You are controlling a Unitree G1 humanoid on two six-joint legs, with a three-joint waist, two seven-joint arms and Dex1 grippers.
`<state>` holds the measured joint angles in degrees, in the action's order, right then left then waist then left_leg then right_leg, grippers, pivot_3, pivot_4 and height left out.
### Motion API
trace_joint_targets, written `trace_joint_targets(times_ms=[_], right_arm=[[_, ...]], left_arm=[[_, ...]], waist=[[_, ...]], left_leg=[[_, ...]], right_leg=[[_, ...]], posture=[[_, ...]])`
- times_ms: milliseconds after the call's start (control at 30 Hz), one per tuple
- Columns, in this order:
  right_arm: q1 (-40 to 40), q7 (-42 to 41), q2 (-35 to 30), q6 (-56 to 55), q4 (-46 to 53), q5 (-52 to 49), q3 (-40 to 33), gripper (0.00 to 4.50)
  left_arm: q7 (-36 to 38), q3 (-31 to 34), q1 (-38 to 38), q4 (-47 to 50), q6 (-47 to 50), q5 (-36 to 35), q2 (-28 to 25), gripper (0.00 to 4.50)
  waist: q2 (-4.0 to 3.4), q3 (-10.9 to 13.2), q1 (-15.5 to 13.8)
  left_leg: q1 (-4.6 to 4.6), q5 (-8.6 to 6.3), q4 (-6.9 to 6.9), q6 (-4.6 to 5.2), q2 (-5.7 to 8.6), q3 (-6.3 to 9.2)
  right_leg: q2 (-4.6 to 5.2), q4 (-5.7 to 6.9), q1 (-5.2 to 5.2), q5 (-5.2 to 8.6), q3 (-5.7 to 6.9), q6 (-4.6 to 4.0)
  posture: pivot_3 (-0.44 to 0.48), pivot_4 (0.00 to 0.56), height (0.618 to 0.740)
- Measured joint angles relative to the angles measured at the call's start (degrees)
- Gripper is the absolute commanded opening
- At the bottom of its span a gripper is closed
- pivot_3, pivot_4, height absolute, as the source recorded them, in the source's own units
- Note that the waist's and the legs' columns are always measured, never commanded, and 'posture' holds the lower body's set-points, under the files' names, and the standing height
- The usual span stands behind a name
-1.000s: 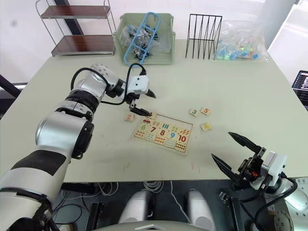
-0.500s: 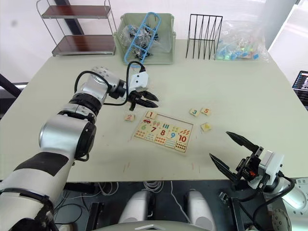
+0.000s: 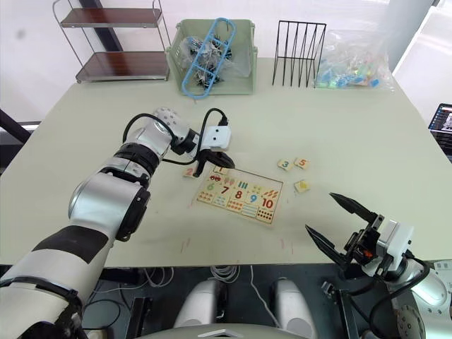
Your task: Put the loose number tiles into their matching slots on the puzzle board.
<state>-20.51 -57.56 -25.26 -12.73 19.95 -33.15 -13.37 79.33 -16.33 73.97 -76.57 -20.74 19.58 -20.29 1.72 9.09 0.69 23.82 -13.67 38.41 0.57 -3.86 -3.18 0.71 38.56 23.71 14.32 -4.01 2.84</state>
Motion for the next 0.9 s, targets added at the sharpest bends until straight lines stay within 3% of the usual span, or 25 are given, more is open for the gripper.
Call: trace_joint_targets(times_ms=[900], right_arm=[[-0.46,0.51,0.44,-0.1,0.0,0.53,0.21,4.5]], left_arm=[[-2.02,-3.52,-0.04,0.76,-1.26,3.85,1.08,0.06]], waist=[[0.0,0.0,0.01]], left_leg=[[0.0,0.0,0.0,0.0,0.01,0.02]], right_leg=[[0.0,0.0,0.0,0.0,0.0,0.0]], posture=[[0.0,0.15,0.74]])
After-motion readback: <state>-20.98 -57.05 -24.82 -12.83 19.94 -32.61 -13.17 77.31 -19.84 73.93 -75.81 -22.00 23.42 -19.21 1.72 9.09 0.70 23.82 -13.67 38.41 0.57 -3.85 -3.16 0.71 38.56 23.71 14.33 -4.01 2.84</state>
